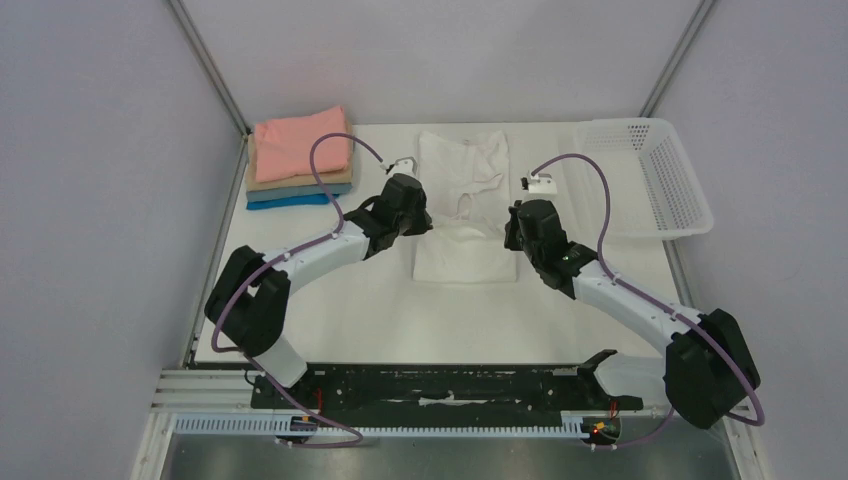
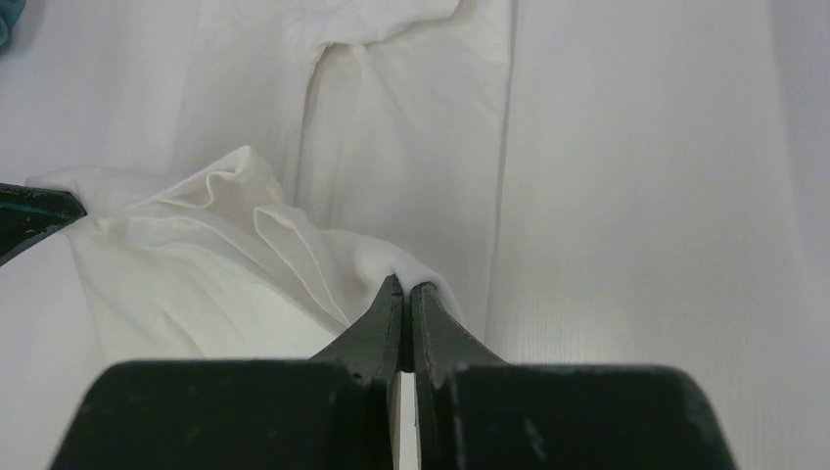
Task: Fold and stack the t-shirts
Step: Fold the folded rectangular tshirt in 1/3 of the way, then grab one side of the 2/3 rectangular tshirt with both arms
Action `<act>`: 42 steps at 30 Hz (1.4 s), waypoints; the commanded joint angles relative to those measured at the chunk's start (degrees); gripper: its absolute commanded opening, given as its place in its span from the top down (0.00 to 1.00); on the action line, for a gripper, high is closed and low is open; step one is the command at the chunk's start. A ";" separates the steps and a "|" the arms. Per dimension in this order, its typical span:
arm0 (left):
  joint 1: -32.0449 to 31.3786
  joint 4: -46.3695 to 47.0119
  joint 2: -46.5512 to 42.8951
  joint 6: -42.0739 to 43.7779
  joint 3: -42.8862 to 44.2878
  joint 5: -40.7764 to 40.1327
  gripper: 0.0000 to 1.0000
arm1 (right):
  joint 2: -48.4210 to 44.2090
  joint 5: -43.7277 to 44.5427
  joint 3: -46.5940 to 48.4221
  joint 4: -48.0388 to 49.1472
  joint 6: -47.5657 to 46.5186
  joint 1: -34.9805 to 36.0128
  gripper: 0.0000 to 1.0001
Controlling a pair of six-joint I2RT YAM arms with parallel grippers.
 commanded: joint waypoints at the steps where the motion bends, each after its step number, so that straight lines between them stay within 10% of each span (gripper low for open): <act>1: 3.50 3.41 3.80 3.57 4.27 3.58 0.98 | 5.14 -3.56 4.91 7.81 -2.93 -2.94 1.00; 19: 11.89 9.29 22.51 4.82 14.56 15.23 0.86 | 26.15 -12.32 10.82 20.70 -3.49 -11.43 0.97; 23: 12.42 8.88 22.95 4.83 16.54 15.71 0.65 | 29.74 -14.45 14.21 20.11 -3.95 -12.61 0.73; 26: 12.44 7.81 20.16 4.78 16.67 15.41 0.22 | 30.05 -15.29 16.52 18.11 -4.81 -13.30 0.37; 29: 12.35 8.53 15.44 3.58 12.88 16.49 0.21 | 27.26 -15.65 15.87 15.59 -5.77 -13.23 0.05; 42: 6.59 8.30 2.13 -0.22 -10.76 16.70 0.18 | 2.67 -24.26 -13.69 19.21 0.89 -13.22 0.02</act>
